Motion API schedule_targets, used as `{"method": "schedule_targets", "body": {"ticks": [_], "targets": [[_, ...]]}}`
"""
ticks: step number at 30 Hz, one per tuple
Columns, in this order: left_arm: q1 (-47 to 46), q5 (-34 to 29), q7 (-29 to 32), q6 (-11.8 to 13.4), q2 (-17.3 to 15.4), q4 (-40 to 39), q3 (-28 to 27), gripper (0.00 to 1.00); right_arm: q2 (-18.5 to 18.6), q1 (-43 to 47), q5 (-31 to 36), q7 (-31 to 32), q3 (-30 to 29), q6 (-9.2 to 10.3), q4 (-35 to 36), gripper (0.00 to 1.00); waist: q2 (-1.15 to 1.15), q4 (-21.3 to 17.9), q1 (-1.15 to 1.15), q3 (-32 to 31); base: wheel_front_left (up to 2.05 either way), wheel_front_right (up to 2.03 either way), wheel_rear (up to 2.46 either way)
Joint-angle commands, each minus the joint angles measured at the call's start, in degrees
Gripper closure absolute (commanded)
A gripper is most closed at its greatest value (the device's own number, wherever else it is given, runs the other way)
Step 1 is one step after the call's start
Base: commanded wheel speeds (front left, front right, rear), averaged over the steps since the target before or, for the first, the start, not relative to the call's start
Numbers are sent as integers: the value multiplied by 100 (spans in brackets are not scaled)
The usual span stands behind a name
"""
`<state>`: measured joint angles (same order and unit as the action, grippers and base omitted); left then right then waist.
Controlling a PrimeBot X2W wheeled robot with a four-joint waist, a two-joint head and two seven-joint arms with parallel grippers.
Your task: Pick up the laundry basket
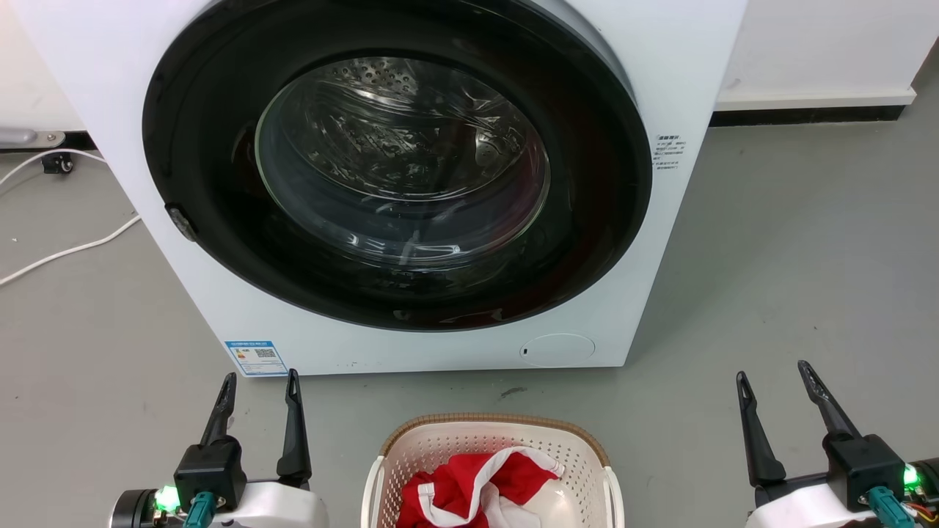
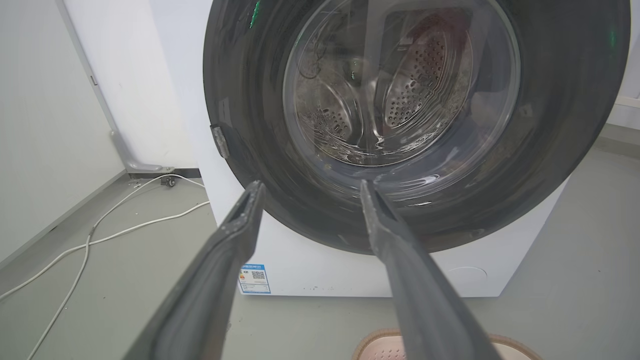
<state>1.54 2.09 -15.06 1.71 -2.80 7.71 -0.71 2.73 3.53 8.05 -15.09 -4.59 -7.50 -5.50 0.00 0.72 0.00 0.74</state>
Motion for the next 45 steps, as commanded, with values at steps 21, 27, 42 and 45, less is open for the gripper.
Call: {"method": "schedule_targets", "body": {"ticks": [21,27,42,45], "targets": [[-514,170,-17,-328,-14,871,54,0,21,-376,-280,-12,437,3,-669,0,0,36,0,495,0,0,0],[-1066,190,-17,-515,-14,1751,45,0,22,-904,-179,-11,661,3,-1479,0,0,28,0,977,0,0,0],[-2505,78,-17,-767,-149,3781,129,0,21,-2382,-37,-11,970,3,-3357,0,0,-118,0,2396,0,0,0],[-2861,51,-17,-789,-155,4212,208,0,21,-2662,-15,-11,995,3,-3683,0,0,-130,0,2664,0,0,0]]}}
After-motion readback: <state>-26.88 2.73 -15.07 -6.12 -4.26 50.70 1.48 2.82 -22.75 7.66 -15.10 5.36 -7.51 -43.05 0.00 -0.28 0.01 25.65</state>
